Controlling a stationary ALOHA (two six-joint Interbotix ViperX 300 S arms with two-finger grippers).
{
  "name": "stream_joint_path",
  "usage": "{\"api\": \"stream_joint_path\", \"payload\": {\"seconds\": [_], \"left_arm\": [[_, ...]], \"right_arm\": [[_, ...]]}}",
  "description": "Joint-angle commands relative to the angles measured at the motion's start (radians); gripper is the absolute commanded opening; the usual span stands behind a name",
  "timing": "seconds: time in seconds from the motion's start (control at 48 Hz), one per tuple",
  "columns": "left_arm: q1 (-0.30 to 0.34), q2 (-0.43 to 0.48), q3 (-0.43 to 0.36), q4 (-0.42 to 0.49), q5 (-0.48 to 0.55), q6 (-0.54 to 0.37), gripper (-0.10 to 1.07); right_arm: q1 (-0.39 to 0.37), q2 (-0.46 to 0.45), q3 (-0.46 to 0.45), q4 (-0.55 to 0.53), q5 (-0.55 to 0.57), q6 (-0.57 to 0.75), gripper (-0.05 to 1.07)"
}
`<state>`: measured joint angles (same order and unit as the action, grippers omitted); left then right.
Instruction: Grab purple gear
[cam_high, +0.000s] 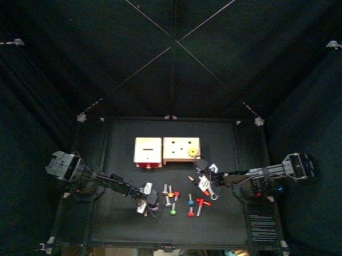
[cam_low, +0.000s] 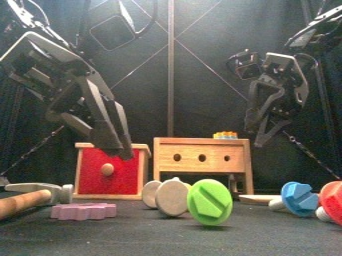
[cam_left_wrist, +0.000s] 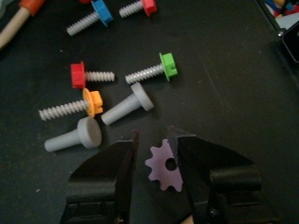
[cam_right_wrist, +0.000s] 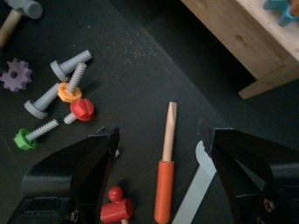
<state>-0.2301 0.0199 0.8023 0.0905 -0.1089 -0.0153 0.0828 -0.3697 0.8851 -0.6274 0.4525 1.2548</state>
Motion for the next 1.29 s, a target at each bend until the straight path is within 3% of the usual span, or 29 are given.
{"api": "stream_joint_path", "payload": {"seconds": [0.0,0.167,0.458,0.812,1.125,1.271], "left_arm": [[0.008,-0.023,-0.002,0.006,-0.006,-0.002,0.74],[0.008,-0.018,0.006,-0.009,-0.003,-0.008,0.79],[-0.026,0.0,0.011,-0.054,0.049,-0.003,1.03],[-0.092,0.083,-0.018,-0.057,0.106,-0.006,1.03],[-0.092,0.12,-0.035,-0.049,0.106,-0.006,1.02],[-0.092,0.129,-0.032,-0.051,0.106,-0.006,0.95]], "right_arm": [[-0.002,-0.009,-0.025,0.006,-0.005,-0.003,1.01],[-0.002,-0.008,-0.015,0.005,-0.005,-0.003,1.01],[0.003,-0.002,-0.015,0.011,-0.005,0.0,1.01],[-0.002,0.037,-0.021,0.012,-0.006,-0.003,1.01],[-0.003,0.054,-0.025,0.008,-0.005,-0.003,1.01],[-0.003,0.054,-0.025,0.009,-0.005,-0.003,1.01]]}}
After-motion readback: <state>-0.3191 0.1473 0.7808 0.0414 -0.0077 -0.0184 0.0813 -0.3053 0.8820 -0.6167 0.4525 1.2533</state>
